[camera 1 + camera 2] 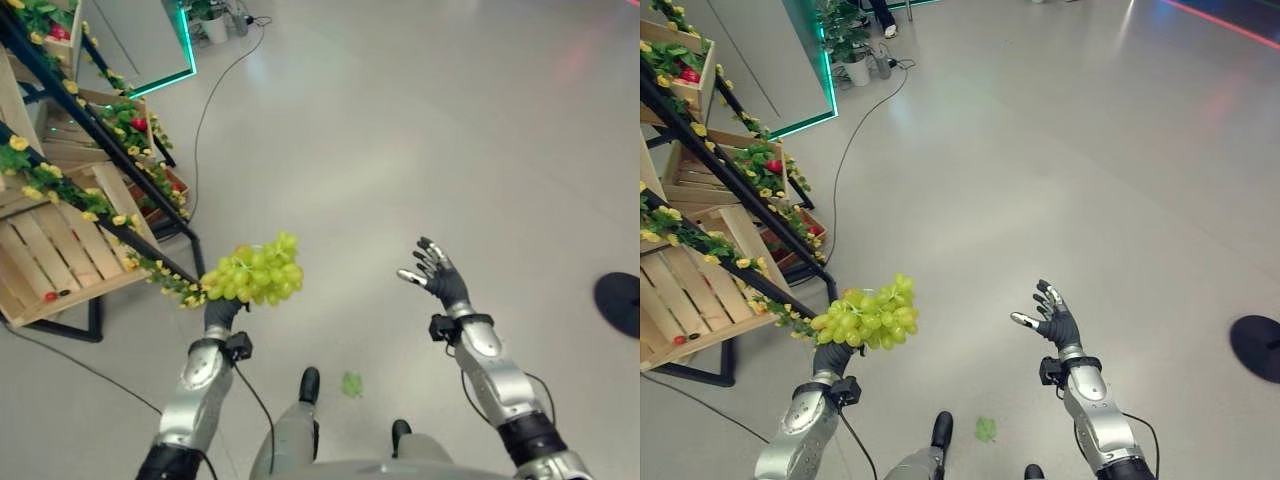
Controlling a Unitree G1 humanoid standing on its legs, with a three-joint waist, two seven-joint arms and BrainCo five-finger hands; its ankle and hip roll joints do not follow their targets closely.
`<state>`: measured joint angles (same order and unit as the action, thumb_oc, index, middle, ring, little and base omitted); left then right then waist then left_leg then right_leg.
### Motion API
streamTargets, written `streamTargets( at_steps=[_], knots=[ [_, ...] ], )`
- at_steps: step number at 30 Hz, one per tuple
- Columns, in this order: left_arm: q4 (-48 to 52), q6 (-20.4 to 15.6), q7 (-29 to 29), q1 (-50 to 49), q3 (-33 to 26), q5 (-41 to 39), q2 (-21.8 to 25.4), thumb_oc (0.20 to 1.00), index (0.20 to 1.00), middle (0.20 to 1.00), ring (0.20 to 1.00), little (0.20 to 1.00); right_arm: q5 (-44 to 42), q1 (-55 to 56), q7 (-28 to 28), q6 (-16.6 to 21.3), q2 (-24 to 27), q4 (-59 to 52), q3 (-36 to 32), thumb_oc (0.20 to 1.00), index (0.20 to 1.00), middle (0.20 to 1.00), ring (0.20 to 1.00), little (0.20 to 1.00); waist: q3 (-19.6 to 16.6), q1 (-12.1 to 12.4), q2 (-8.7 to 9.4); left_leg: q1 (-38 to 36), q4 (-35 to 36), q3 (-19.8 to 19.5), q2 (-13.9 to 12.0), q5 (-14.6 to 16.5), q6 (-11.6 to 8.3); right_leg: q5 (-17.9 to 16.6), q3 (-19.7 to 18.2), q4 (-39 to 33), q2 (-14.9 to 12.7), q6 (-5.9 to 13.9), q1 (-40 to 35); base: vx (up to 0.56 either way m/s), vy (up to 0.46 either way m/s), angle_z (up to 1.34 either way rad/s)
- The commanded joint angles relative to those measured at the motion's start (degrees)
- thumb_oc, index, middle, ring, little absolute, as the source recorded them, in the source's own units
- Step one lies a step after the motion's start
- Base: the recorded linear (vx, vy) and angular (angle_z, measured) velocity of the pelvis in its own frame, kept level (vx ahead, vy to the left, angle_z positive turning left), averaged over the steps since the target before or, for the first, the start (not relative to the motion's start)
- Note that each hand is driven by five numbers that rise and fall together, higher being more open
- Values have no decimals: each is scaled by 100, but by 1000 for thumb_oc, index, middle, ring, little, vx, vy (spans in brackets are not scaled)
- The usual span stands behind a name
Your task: Pick up the fruits from the basket on one side to the basket on the other side
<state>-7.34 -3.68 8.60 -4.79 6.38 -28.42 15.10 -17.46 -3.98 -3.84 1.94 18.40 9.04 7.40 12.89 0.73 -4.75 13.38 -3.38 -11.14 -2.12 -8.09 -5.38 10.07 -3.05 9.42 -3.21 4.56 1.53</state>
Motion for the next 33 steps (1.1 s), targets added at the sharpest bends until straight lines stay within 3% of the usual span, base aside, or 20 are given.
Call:
streamTargets(
  at_steps=[1,2,5,6,8,9,10,15,17,19,21,24,26,30,33],
  knots=[
    [640,-361,-227,429,-111,-291,109,200,200,200,200,200,-60,-193,101,290,121,-540,-108,1000,1000,1000,1000,1000,-54,-35,36,-130,-925,-499,-287,992,-573,411,302,-908,-131,-8,-638,-2,-235,58],
    [641,-360,-227,428,-112,-291,108,200,200,200,200,200,-60,-194,101,291,122,-540,-107,1000,1000,1000,1000,1000,-48,-45,34,-134,-926,-508,-285,992,-574,410,311,-914,-129,-8,-650,-48,-207,80],
    [660,-351,-271,289,-152,-342,39,200,200,200,200,200,-41,-138,64,312,206,-512,-181,1000,1000,1000,1000,1000,100,-64,-80,-30,-880,-402,-457,605,-681,515,655,-985,-55,-100,-885,-87,-164,59],
    [634,-334,-349,204,-189,-355,12,200,200,200,200,200,-24,-79,23,315,212,-507,-260,1000,1000,1000,1000,1000,146,-97,-92,79,-832,182,-718,434,-649,561,948,-969,-46,-109,-928,-83,-98,90],
    [605,-330,-354,158,-176,-361,-13,200,200,200,200,200,-10,-56,-1,315,215,-484,-285,1000,1000,1000,1000,1000,144,-93,-82,159,-837,405,-789,347,-670,543,1083,-1002,-54,-108,-963,-93,-141,123],
    [570,-327,-373,122,-193,-365,-15,200,200,200,200,200,-9,-32,-28,334,204,-465,-327,1000,1000,1000,1000,1000,133,-153,-49,230,-1055,779,-879,429,-628,529,1267,-985,-73,-124,-973,-130,-197,101],
    [627,-305,-499,-21,-248,-402,6,200,200,200,200,200,-14,-2,-3,329,181,-463,-327,1000,1000,1000,1000,1000,76,-135,-21,141,-1176,854,-881,587,-645,496,1406,-995,-51,-119,-920,-93,-140,60],
    [778,-289,-558,-293,-447,-385,-15,200,200,200,200,200,-10,58,70,329,174,-469,-351,1000,1000,1000,1000,1000,39,-115,73,-104,-1484,811,-893,958,-625,488,1715,-980,-121,-155,-875,-82,-34,53],
    [900,-323,-565,-391,-593,-424,-25,200,200,200,200,200,-32,67,72,345,156,-427,-392,1000,1000,1000,1000,1000,13,-111,125,-308,-1624,833,-935,1263,-600,446,2060,-913,-226,-95,-765,-121,17,84],
    [895,-333,-556,-369,-599,-443,-33,200,200,200,200,200,-43,74,58,353,161,-398,-404,1000,1000,1000,1000,1000,4,-124,121,-350,-1627,860,-1005,1272,-621,437,2210,-916,-267,-64,-758,-81,49,89],
    [917,-335,-622,-338,-589,-522,-45,200,200,200,200,200,-74,184,47,349,185,-426,-543,1000,1000,1000,1000,1000,-66,-150,107,-578,-1552,1265,-1108,1546,-578,379,2671,-845,-439,21,-752,-92,113,103],
    [934,-343,-684,-272,-564,-522,12,200,200,200,200,200,-78,168,-1,354,205,-413,-626,1000,1000,1000,1000,1000,-114,-157,117,-398,-1453,1458,-1076,1413,-562,254,2895,-789,-555,63,-707,-37,137,84],
    [920,-350,-723,-305,-596,-474,77,200,200,200,200,200,-100,186,22,359,144,-413,-651,1000,1000,1000,1000,1000,-213,-107,115,-611,-937,1508,-1048,1371,-548,135,3012,-771,-616,136,-691,7,204,54],
    [989,-349,-695,-317,-719,-322,276,200,200,200,200,200,-147,191,60,354,36,-411,-704,1000,1000,1000,1000,1000,-322,-12,266,-756,-469,1477,-913,1353,-471,-45,3156,-683,-829,300,-609,12,220,65],
    [935,-394,-550,-136,-773,-166,424,200,200,200,200,200,-130,172,21,332,-61,-378,-725,1000,1000,1000,1000,1000,-318,45,431,-713,-283,1390,-628,1351,-304,-210,3210,-453,-1153,464,-422,-2,228,53]
  ],
)
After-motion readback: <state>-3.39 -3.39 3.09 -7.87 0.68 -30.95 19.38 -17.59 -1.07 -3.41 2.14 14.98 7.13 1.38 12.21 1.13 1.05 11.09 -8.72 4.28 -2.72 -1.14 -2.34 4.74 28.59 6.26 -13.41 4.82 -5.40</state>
